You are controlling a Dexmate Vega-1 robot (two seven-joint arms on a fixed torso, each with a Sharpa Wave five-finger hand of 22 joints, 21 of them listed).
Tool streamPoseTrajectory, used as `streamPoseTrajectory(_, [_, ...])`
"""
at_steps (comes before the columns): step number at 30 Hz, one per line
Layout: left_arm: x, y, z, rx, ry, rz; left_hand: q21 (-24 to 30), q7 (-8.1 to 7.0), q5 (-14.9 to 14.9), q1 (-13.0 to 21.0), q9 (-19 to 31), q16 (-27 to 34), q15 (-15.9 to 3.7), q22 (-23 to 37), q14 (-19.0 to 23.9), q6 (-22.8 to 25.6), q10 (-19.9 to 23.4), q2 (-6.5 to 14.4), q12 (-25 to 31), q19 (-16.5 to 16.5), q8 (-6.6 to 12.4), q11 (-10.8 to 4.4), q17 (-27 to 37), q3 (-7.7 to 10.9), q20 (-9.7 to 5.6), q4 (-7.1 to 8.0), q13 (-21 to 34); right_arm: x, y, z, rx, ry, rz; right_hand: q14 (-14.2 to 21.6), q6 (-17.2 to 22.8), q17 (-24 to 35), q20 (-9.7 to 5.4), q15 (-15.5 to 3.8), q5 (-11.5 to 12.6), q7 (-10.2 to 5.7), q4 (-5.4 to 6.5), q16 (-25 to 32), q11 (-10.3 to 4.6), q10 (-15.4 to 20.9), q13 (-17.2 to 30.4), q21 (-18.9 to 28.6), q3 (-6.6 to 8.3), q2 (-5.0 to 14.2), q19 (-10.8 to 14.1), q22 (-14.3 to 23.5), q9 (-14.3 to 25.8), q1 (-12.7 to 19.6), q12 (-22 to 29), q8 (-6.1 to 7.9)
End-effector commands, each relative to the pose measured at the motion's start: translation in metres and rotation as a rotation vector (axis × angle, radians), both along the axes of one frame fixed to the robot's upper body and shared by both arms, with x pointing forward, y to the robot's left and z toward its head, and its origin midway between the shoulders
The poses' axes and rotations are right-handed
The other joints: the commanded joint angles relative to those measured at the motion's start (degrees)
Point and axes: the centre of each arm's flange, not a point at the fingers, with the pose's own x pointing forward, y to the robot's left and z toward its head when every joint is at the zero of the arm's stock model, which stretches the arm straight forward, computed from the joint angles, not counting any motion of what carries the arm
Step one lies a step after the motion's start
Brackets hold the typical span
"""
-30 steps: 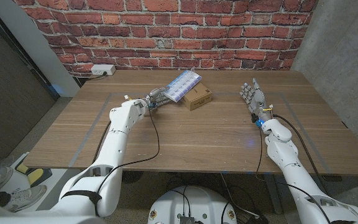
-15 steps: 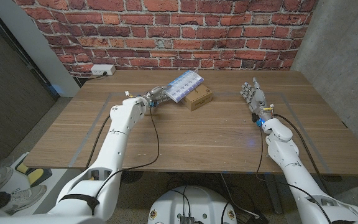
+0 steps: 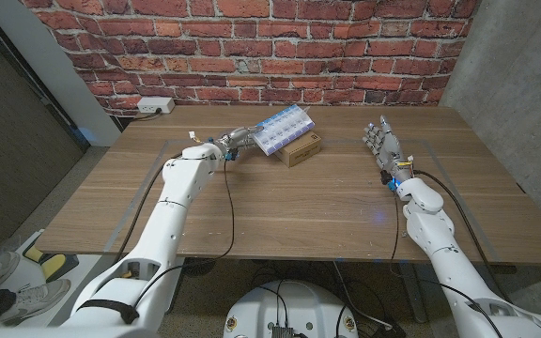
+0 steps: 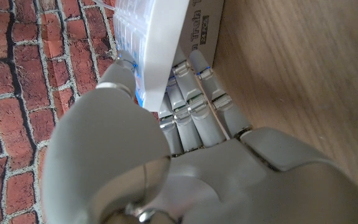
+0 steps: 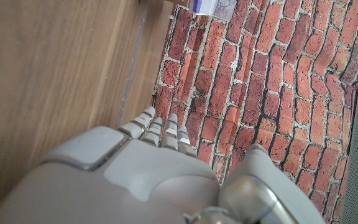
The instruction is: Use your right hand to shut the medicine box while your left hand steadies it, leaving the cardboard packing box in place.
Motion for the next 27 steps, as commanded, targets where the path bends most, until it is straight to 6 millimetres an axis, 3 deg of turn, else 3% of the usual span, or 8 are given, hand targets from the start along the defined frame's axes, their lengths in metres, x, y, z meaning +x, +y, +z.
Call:
streamPoseTrajectory(1, [-0.01,0.003,0.007,0.076,-0.098,-0.03,0.36,1.14,-0.21,5.58,0.36,-0.16,-1.05,0.13,0.92,1.91,2.57,5.57,0.2,-0.36,0.63,-2.43,0.23,1.24,-0.59,-0.71,0.42,-0.007,0.001,0.001,-0.017,-0.005,-0.008,0.25,-0.01,0.21,-0.23,-0.03,0.0,0.55,-0.52,0.27,0.17,0.44,0.14,0.18,0.17,-0.2,0.55,0.1,0.12,1.1,0.27,0.25])
streamPoseTrajectory(9, [-0.018,0.004,0.013,0.138,-0.117,-0.071,0.65,1.17,-0.26,5.79,0.61,-0.11,-1.14,0.19,1.18,2.06,2.67,5.61,0.26,-0.47,0.81,-2.45,0.36,1.47,-0.98,-0.68,0.85,-0.011,0.002,0.003,-0.031,-0.006,-0.013,0.53,0.15,0.21,-0.29,0.15,-0.07,0.68,-1.06,0.34,0.32,0.76,0.16,0.18,0.18,-0.53,0.69,0.09,0.12,1.71,0.37,0.33])
streamPoseTrajectory(18, [-0.03,-0.001,0.026,0.234,-0.134,-0.145,0.98,1.22,-0.32,5.78,0.63,-0.14,-1.09,0.23,1.3,2.3,2.96,5.31,0.39,-0.72,0.84,-2.27,0.48,1.57,-1.31,-0.6,1.35,-0.013,0.003,0.006,-0.061,0.002,-0.008,2.8,5.14,0.3,0.41,1.36,-0.39,0.47,-2.45,0.77,2.08,3.35,0.3,0.51,-0.05,-1.38,2.19,0.18,0.3,3.14,1.21,1.83])
streamPoseTrajectory(21, [-0.034,-0.003,0.031,0.267,-0.144,-0.165,1.12,1.21,-0.32,5.78,0.65,-0.14,-1.08,0.25,1.34,2.31,2.94,5.26,0.38,-0.83,0.83,-2.25,0.53,1.62,-1.38,-0.55,1.54,-0.015,0.003,0.008,-0.076,0.004,-0.009,4.67,7.77,0.34,1.01,1.7,-0.53,0.82,-2.8,1.09,2.58,5.26,0.39,0.99,-0.36,-1.73,3.77,0.29,0.43,3.33,1.83,2.41])
streamPoseTrajectory(27, [-0.039,-0.007,0.038,0.297,-0.158,-0.198,1.32,1.26,-0.33,5.77,0.71,-0.17,-1.06,0.27,1.36,2.36,2.96,5.2,0.39,-1.03,0.83,-2.22,0.61,1.71,-1.49,-0.47,1.85,-0.017,0.002,0.009,-0.091,0.006,-0.016,5.75,9.35,0.37,1.15,1.97,-0.58,1.0,-3.02,1.12,2.73,7.02,0.45,1.05,-0.69,-2.12,4.3,0.36,0.52,3.34,2.4,2.66])
